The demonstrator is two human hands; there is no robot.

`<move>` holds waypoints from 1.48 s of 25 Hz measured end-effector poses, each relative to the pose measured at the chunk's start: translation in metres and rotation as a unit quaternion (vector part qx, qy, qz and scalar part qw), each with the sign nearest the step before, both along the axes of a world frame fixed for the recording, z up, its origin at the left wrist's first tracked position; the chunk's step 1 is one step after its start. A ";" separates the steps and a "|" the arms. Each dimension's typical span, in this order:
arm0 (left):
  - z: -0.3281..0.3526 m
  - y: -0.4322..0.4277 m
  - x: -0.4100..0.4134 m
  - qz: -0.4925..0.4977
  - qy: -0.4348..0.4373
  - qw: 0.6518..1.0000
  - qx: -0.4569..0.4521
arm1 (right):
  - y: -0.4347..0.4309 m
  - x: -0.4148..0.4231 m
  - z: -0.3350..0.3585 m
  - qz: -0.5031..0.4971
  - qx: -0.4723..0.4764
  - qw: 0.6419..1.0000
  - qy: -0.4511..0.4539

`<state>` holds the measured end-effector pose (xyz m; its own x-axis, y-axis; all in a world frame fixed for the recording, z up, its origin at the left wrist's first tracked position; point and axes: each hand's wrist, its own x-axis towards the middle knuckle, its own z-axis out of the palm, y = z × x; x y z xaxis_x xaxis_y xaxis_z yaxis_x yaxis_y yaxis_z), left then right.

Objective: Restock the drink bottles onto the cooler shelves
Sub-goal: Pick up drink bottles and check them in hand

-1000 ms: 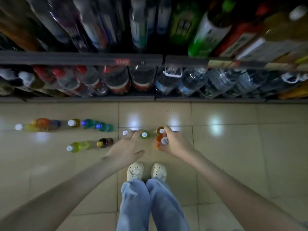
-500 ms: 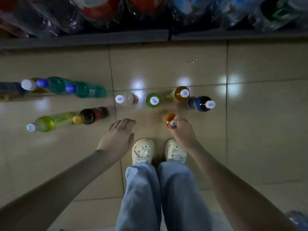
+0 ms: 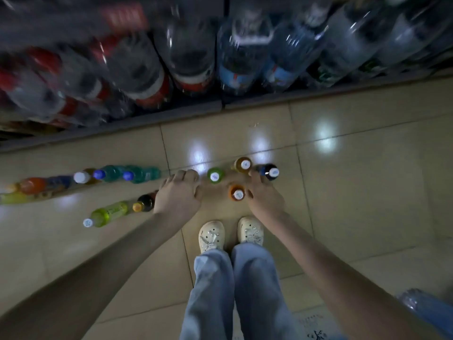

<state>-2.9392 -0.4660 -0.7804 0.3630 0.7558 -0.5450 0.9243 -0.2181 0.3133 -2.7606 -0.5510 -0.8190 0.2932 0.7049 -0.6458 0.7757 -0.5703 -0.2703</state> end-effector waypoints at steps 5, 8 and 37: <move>0.190 0.052 0.042 -0.038 -0.013 0.999 0.028 | 0.045 0.049 0.217 -0.086 0.158 0.982 0.064; 0.301 0.076 0.075 -0.082 -0.083 0.990 0.079 | 0.067 0.082 0.350 -0.145 0.267 0.949 0.084; 0.745 0.119 0.561 -0.169 -0.270 0.750 0.579 | 0.083 0.564 0.790 -0.011 0.580 0.813 -0.041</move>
<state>-2.3783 -0.3474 -0.0358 0.5728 0.4233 0.7020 0.5609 -0.8269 0.0411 -2.1970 -0.4676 -0.0285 0.3217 0.8199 0.4736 0.8114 0.0191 -0.5842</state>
